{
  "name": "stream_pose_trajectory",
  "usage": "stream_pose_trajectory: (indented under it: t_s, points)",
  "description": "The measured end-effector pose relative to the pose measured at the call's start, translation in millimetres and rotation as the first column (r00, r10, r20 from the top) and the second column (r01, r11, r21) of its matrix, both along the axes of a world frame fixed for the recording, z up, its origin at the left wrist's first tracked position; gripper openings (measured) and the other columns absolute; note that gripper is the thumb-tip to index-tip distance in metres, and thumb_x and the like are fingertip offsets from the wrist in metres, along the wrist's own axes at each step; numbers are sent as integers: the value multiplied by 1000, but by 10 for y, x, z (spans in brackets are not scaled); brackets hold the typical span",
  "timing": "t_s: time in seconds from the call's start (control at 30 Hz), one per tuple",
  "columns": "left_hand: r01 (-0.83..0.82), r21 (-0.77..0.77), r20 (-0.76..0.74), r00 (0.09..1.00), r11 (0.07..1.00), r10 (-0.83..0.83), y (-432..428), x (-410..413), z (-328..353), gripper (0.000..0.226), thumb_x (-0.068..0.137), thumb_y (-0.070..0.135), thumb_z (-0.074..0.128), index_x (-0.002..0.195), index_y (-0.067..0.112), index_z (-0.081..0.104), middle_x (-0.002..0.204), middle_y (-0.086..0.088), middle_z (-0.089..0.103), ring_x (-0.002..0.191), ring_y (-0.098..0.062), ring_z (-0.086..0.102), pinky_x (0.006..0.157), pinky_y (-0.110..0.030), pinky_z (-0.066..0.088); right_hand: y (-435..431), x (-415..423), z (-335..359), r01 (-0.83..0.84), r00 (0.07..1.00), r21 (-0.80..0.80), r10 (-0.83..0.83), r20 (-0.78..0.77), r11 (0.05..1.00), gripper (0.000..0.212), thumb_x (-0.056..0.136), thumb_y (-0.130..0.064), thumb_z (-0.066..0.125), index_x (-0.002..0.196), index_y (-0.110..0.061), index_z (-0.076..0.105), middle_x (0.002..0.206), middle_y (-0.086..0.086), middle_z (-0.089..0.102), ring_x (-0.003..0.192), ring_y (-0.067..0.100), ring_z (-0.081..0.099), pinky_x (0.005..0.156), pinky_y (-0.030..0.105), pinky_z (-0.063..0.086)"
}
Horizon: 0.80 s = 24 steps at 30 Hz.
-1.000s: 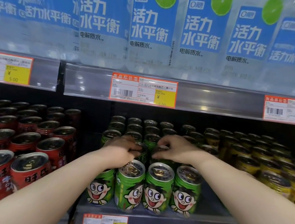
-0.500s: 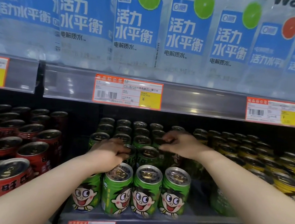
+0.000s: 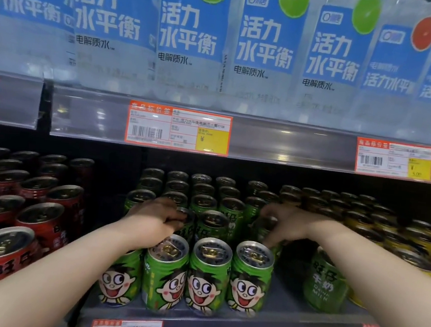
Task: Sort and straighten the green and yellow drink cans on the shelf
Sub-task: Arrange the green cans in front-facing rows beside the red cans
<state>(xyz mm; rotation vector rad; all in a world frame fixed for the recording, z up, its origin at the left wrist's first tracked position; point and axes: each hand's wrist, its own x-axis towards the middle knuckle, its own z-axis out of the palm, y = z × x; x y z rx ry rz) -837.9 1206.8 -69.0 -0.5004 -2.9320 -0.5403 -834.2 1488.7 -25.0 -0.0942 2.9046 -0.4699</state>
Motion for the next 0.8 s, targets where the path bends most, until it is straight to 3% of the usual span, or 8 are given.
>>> stream_pose_trajectory:
  t_s: [0.13,0.27,0.47,0.57,0.63,0.7,0.8]
  points:
    - [5,22,0,1000,1000,-5,-14,-5,-15,32,93,37,49,124,37,57,141,7,42,130,-16,39,110,-31,30,-262,-6,-43,-68,997,-229,73,17,971,68,77,-18,73,136,-23,41,134,0,44,107,16,55,75,25,57]
    - [7,25,-9,1000,1000,-7,-28,2,-16,32,92,37,50,123,38,58,141,6,43,130,-16,40,110,-32,30,-317,-40,-52,-60,998,-253,65,10,966,69,75,-22,76,134,-20,42,134,2,44,104,16,54,70,23,56]
    - [3,17,-1,1000,1000,-3,-17,39,5,32,93,36,48,125,37,56,141,6,42,130,-16,39,110,-32,30,-321,-5,-74,-22,1000,-301,24,4,953,79,75,-27,76,140,-22,32,140,4,44,110,18,55,76,25,55]
    - [12,9,-11,1000,1000,-11,-14,67,25,32,94,35,47,125,35,56,141,6,43,129,-16,39,109,-30,30,-185,146,124,-36,997,-131,26,-72,991,71,77,-49,68,139,-29,38,145,-3,41,126,18,45,96,25,41]
    - [14,5,-11,1000,1000,-14,-11,76,36,33,95,35,45,126,33,56,141,6,43,129,-16,39,108,-27,30,-10,296,315,-7,994,41,11,-105,999,66,78,-56,63,135,-31,43,142,-5,44,126,17,44,98,25,35]
    - [1,23,4,1000,1000,-1,-2,90,48,35,96,38,43,126,28,56,140,4,45,128,-17,41,104,-25,31,186,421,418,-15,1000,195,18,-12,981,67,77,-58,63,134,-29,45,138,-3,48,121,16,47,99,26,38]
    - [-46,129,36,998,991,42,46,123,103,46,94,46,40,123,16,59,134,-4,52,124,-22,47,101,-28,35,409,582,349,-45,975,416,-50,215,908,80,74,-54,69,142,-28,34,146,-1,40,130,20,43,105,32,39]
